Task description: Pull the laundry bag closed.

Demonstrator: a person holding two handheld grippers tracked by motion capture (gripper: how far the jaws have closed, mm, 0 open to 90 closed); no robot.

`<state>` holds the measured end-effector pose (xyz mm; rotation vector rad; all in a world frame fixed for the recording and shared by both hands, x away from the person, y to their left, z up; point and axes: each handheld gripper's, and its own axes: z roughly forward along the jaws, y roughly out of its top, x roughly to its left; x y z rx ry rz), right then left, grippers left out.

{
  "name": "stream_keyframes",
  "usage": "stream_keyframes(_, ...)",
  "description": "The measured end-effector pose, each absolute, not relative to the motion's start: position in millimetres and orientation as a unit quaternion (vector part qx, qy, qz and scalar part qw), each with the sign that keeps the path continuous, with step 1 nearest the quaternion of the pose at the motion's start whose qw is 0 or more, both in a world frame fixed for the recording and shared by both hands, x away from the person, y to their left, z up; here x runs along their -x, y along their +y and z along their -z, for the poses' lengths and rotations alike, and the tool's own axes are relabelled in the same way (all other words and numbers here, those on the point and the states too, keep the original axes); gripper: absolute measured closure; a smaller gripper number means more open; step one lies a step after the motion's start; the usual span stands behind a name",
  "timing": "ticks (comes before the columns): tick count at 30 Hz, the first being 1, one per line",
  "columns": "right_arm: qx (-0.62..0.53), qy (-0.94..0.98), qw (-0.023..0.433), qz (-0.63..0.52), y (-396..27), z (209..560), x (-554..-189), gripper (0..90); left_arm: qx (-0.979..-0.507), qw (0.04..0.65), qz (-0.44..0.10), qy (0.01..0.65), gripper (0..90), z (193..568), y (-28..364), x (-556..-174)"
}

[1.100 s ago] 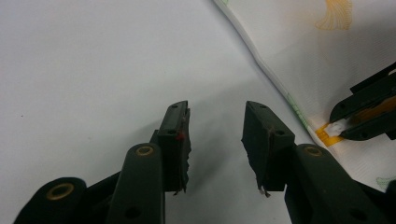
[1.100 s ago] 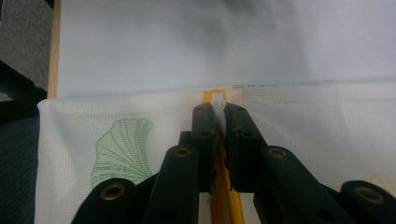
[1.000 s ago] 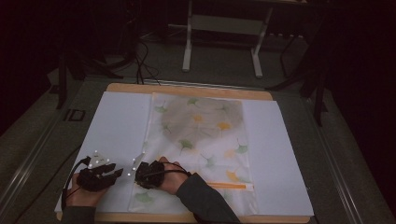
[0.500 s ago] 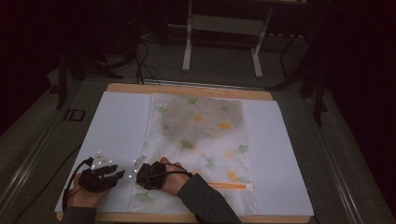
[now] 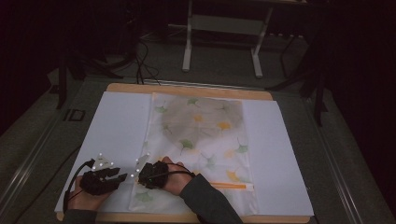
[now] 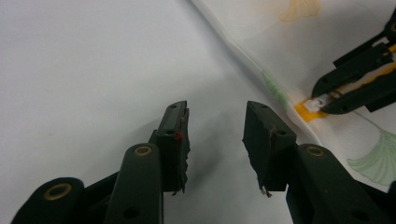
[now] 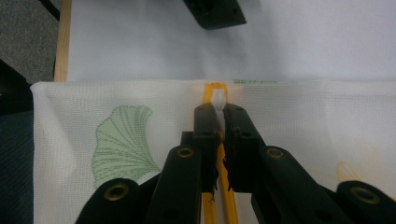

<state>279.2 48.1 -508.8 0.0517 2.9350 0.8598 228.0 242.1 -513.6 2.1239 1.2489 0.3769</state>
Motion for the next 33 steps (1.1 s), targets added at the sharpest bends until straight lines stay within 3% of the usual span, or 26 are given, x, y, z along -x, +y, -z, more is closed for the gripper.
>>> stream_keyframes(23, -0.017, 0.958, 0.044, -0.282, 43, 510, -278, 84.5, -0.813, 0.359, -0.060, 0.455, 60.3, 514, 228, -222)
stream_keyframes(33, -0.018, 0.958, 0.048, -0.281, 42, 509, -278, 84.6, -0.810, 0.367, -0.049, 0.454, 60.0, 513, 227, -222)
